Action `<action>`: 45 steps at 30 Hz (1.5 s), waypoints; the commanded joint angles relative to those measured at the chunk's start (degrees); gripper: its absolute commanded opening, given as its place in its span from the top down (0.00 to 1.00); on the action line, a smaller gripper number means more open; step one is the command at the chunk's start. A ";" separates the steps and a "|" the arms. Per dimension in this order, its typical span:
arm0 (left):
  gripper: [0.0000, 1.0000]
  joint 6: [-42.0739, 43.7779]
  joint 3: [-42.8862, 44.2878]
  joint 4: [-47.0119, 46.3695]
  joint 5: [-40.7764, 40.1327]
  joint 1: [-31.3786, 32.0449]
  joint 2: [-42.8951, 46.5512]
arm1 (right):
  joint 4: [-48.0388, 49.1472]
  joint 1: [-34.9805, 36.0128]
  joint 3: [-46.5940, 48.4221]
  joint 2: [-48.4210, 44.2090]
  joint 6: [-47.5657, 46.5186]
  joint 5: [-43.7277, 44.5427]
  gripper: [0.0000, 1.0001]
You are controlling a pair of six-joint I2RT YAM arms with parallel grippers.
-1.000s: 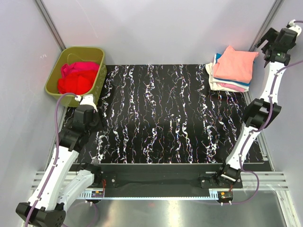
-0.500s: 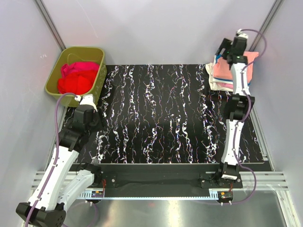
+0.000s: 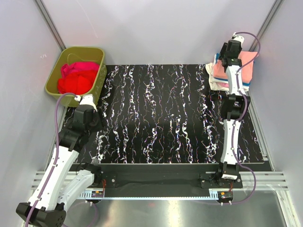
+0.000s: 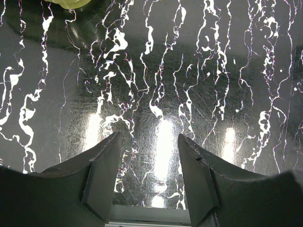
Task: Fold and stack the t-shirts
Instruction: Neatly place the folded tshirt to the corner
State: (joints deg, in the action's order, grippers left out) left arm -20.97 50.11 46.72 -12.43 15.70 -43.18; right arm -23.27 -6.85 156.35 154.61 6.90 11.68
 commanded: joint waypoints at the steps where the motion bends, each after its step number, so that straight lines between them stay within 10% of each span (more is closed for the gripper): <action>1: 0.44 -0.03 0.17 -1.89 -1.46 -0.41 0.64 | 3.23 0.52 2.73 1.14 -3.64 4.14 0.38; 14: 0.44 0.05 0.17 -1.98 -1.20 -0.76 0.20 | 5.16 2.02 2.20 2.10 -6.72 4.31 0.98; 25: 0.44 -0.03 0.17 -1.89 -1.11 -0.94 0.38 | 9.20 4.57 -2.54 -2.29 -11.64 -1.05 1.00; 27: 0.44 -0.03 0.17 -1.98 -1.11 -1.03 0.46 | 8.68 4.48 -2.55 -2.29 -11.64 1.75 0.85; 29: 0.44 0.05 0.17 -1.98 -1.11 -1.03 0.55 | 8.76 4.22 -3.25 -2.73 -12.17 3.95 0.35; 31: 0.44 -0.03 0.17 -1.98 -1.11 -1.03 0.38 | 8.24 3.52 -3.68 -3.43 -9.64 4.93 0.24; 41: 0.44 -0.04 0.17 -1.89 -1.28 -1.03 -0.33 | 20.27 -12.74 -18.89 -13.98 22.18 -29.49 0.22; 45: 0.44 -0.12 0.25 -1.81 -1.46 -1.03 -0.59 | 22.65 -15.47 -21.52 -14.86 25.01 -30.15 0.22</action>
State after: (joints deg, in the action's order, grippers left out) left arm -20.99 50.11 46.72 -12.47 14.98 -43.40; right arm -5.74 -21.91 136.40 144.38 24.69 -12.27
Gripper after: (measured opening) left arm 0.558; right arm 0.779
